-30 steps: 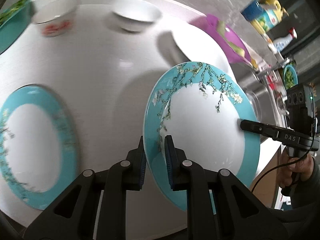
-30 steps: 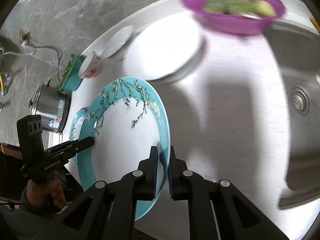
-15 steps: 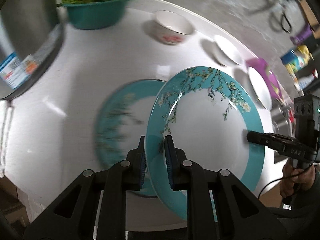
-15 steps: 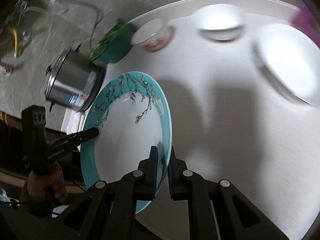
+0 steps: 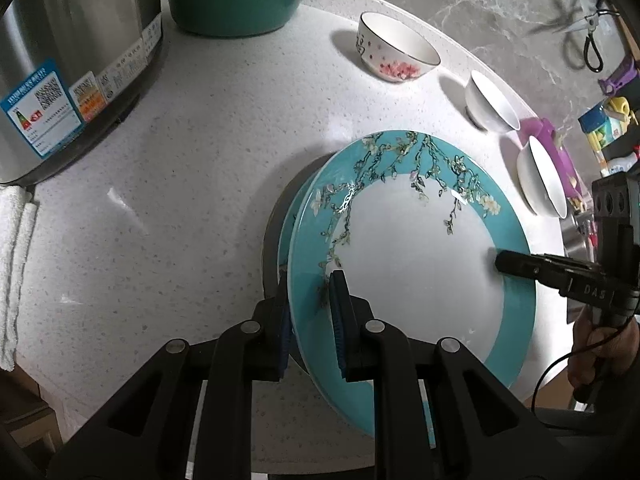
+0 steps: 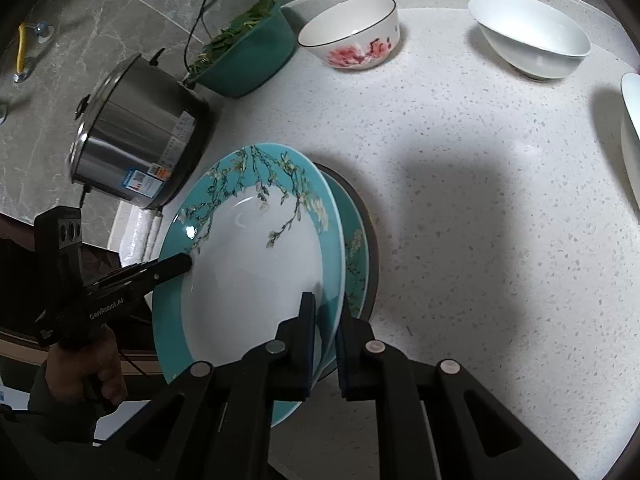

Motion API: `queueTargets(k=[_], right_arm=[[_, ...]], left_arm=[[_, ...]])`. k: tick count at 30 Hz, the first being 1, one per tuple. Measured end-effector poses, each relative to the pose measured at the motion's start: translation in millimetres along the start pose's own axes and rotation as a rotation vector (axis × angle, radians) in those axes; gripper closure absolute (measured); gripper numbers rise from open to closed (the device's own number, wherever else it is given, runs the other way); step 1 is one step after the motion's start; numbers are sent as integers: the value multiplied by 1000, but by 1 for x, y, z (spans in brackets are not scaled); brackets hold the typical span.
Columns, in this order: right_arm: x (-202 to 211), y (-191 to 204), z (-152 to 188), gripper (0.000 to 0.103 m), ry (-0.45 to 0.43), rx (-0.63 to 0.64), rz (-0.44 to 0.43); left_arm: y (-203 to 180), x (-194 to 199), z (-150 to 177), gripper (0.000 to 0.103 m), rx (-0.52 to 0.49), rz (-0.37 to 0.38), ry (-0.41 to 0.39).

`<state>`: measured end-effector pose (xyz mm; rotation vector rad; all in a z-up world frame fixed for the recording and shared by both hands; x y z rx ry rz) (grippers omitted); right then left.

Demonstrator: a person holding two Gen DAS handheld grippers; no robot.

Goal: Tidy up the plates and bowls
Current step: 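Lift the larger teal plate with both grippers and carry it over the plate stack, then lower the larger teal plate onto the stack and open both grippers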

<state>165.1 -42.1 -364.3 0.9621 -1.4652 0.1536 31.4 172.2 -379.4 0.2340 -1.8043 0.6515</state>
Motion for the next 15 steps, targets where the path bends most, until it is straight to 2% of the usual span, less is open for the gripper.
queueTargets(k=[12,15], right_arm=[[-9,-4,3,90,-22,42,102],[-11,-4,3,88,-28,77,152]], left_arm=[[-18,-26,-9,87,-33,-21,8],[-22,-28,-7,87,-52,-37,7]])
Point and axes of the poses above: each gripper's, at about its wrist camera, not at the fingertips, and x roughly against the way its jaws point, y to its left, z to its underside, the point moved 10 cm from there along -x, roughly the way its jaws point, and after that the axes turned 6 degrees about y, right-handed, at the moved point
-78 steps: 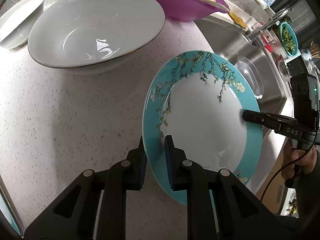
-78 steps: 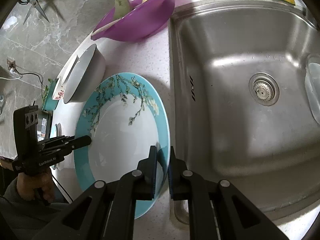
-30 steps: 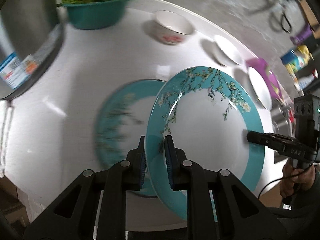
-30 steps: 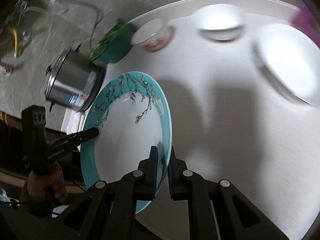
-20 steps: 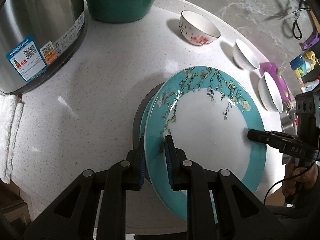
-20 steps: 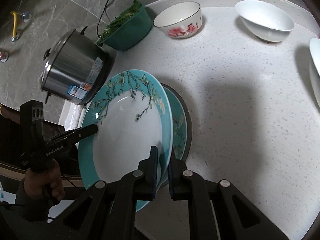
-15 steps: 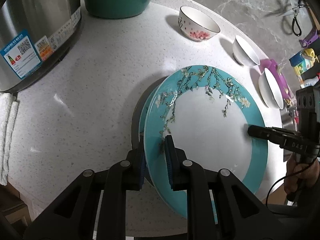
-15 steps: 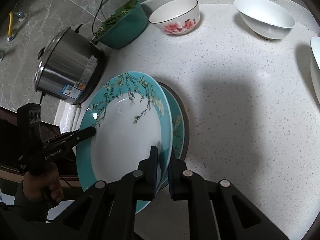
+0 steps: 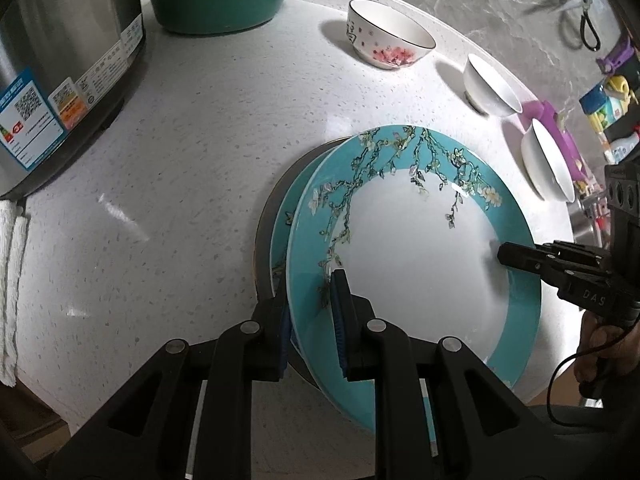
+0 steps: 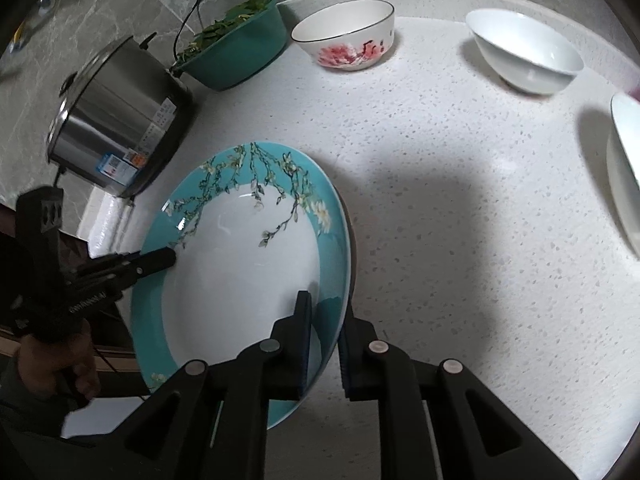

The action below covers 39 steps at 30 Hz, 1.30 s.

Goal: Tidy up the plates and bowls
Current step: 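Lower the larger teal plate onto the stack and open both grippers, then move both grippers over to the large white bowl by the purple plate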

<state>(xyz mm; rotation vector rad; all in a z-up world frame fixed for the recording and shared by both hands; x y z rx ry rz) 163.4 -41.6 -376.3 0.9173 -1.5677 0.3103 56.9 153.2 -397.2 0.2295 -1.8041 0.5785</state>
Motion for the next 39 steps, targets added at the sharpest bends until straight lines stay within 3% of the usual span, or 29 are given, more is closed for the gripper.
queueTargets(k=[8,22,24,28,36,37,39], right_arm=[[-8,1,0,83,-3,43,70],[-15,8,-2,80,-19,73,118],[-15,9,-3,79,-23,75,124],[-14,14,-4,79,-36,107,151],[-14,13,-7,78,-56,108,153],[-13,13,-6,76,-58,108,154],[-12,12,-5,63,-61,111,158]], left_arm=[[1,1,-1,86,-16,-25,-19],[1,3,-6,83,-55,-92,-51],[2,3,-6,80,-56,-89,-54],[-2,10,-10,47,-66,-85,-94],[-9,22,-15,47,-74,-63,-131],[-13,26,-17,47,-76,-51,-137],[-22,33,-23,44,-78,-27,-149]])
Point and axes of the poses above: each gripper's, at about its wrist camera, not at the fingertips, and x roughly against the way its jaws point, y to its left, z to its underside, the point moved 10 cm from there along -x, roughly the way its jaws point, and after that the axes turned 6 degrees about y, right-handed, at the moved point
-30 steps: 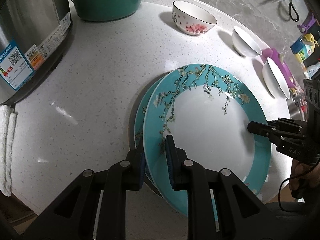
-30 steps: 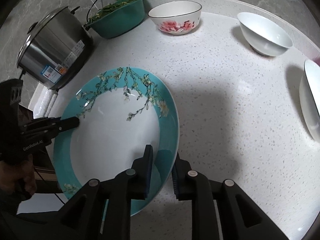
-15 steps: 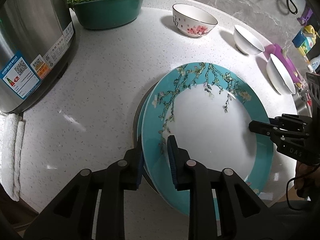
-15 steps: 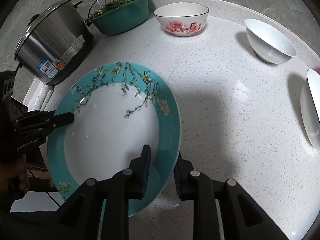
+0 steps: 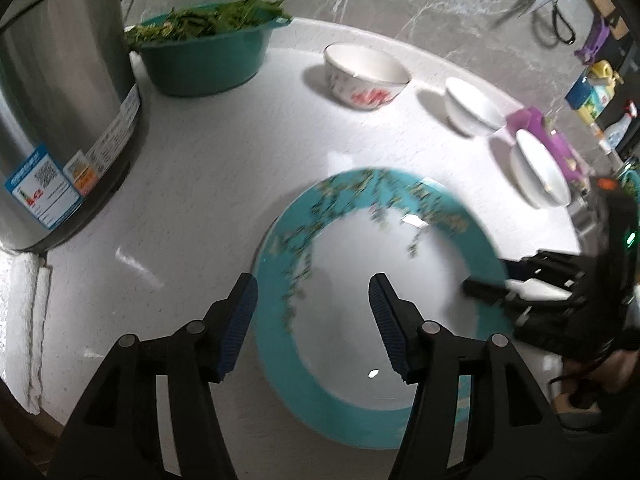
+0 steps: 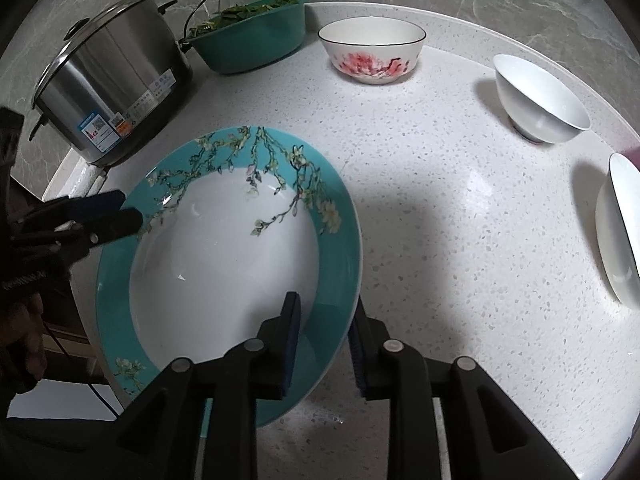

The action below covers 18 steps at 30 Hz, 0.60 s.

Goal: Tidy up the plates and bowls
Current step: 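Move both grippers over to the large white bowl by the purple plate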

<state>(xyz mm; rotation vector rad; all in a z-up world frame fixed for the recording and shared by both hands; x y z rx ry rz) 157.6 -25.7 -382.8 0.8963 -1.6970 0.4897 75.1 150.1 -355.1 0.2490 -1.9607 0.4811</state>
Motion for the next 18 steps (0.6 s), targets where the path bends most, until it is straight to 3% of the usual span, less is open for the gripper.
queueTargets(k=[2,4,6,8,10,12,16,18], right_arm=[[6,-1,2,46,-23,-1,-6],[13,-4,4,40,-44,-4,-13],[26,-13,8,30,-69,-27,-25],[38,-24,13,23,-97,-60,-42],[54,-45,22,17,-129,-123,-60],[72,-80,35,15,-160,-225,-88],[102,-146,61,0,-223,-397,-115],[123,-183,76,0,-268,-482,-133]], left_arm=[[-14,7,-9,35,-15,33,-22],[-37,14,-18,31,-37,80,-38],[-58,18,-24,22,-48,138,-45],[-86,17,-29,6,-52,205,-45],[-113,12,-32,0,-59,262,-28],[-142,4,-33,0,-82,295,-2],[-203,-12,-37,0,-125,321,5],[-231,-21,-40,0,-141,325,18]])
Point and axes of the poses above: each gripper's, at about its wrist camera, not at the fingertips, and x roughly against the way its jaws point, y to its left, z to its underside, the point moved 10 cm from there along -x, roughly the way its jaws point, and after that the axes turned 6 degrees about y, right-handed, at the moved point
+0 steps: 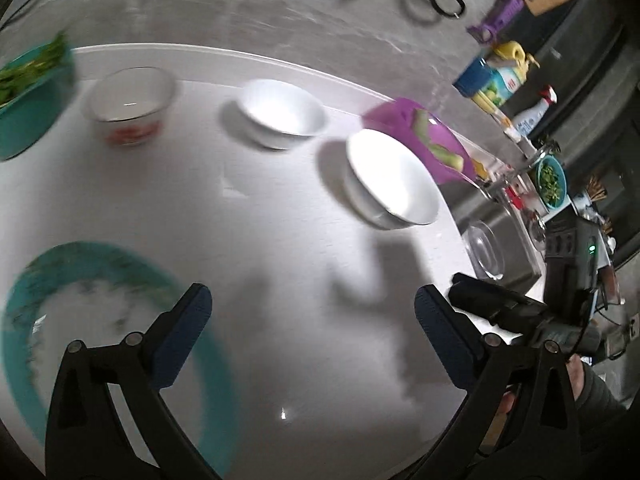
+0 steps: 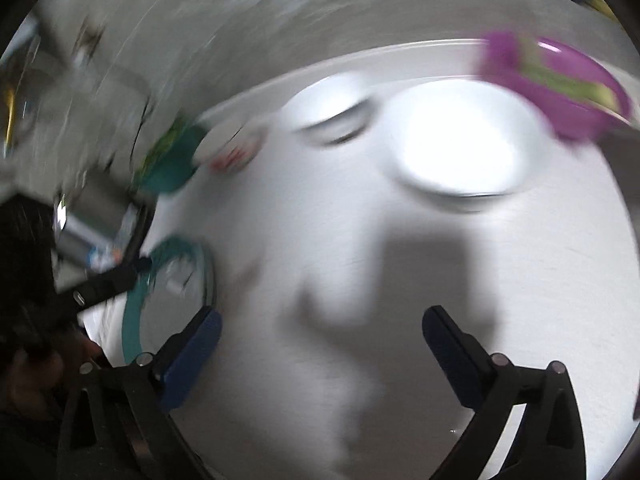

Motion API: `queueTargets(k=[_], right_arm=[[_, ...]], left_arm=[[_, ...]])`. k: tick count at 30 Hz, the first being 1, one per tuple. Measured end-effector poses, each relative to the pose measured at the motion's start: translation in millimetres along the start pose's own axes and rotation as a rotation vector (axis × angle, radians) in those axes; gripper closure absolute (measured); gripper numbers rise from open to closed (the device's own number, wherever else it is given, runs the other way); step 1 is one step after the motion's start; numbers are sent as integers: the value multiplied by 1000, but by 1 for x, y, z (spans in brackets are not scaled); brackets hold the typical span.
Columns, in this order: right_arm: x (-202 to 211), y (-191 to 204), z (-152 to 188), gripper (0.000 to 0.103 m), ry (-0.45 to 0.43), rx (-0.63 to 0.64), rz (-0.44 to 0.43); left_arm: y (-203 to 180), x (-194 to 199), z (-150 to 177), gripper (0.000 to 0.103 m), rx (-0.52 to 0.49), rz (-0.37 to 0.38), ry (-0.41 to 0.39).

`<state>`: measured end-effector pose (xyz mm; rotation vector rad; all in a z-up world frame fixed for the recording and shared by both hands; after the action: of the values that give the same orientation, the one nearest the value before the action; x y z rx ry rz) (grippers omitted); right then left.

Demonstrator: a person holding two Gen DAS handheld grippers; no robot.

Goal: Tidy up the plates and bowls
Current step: 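Move both grippers over to the large white bowl by the purple plate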

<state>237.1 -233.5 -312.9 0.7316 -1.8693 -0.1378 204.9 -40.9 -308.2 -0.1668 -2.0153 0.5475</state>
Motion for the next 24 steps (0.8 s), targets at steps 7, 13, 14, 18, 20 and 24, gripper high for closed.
queueTargets(k=[7,13,14,18,20,24], right_arm=[[66,-98,-16,0,-113,-199,-54],[91,-138,-26,0,-145,-243,-61],[94,-144,-28,0,-148,-259,-66],[98,-158,-33,0,-124,-278,-49],[96,-156,-36,1,-119,-272,-47],[85,-152,-42,2,-91,-269,-27]], left_arm=[[-79,-59,-22,0,-18,54,70],[-108,-97,-32,0,-20,14,120],[-111,-101,-36,0,-19,4,120],[-102,-115,-46,0,24,-23,144],[-91,-118,-48,0,49,-33,147],[-81,-127,-55,0,51,-66,152]])
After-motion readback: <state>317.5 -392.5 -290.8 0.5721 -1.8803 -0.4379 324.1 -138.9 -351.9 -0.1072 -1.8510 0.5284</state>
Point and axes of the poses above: each gripper's, at about its wrist camera, not at the fingertips, and x roughly against the way its jaws point, y to its left, z to its underside, the point moved 10 cm from there along -x, roughly the way its jaws point, and after that the axes turned 6 degrees about y, right-handed, at the moved point
